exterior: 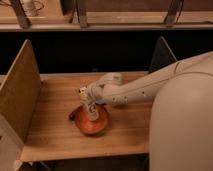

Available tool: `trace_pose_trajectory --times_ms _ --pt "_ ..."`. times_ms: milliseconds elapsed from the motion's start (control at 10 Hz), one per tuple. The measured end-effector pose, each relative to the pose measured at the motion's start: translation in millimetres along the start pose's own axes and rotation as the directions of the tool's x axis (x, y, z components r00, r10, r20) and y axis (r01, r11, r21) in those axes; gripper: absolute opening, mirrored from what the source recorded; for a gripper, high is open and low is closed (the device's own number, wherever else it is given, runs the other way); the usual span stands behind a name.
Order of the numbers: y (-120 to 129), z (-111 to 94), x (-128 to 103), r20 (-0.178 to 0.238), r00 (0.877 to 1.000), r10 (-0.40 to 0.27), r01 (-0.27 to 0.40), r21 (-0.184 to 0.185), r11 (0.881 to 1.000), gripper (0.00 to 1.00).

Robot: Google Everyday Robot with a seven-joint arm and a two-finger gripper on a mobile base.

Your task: Stand the bottle upright

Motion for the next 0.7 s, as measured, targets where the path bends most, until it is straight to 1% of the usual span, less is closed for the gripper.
trace_pose_trajectory --times_ms 100,200,300,500,700 --pt "-14 -7 -10 0.015 1.000 0.001 -0.001 0.030 1.000 0.00" --pt "-20 -9 -16 0.028 1.000 -0.001 0.000 0.041 0.999 0.00" --pt "-22 -10 -22 0.042 0.999 0.001 -0.003 0.041 0.999 0.00" --pt "-19 -7 -26 0.068 0.997 0.032 -0.033 0.018 0.999 0.00" --pt "-15 -3 -28 0.102 0.991 0.084 -0.082 -0.018 0.996 0.00"
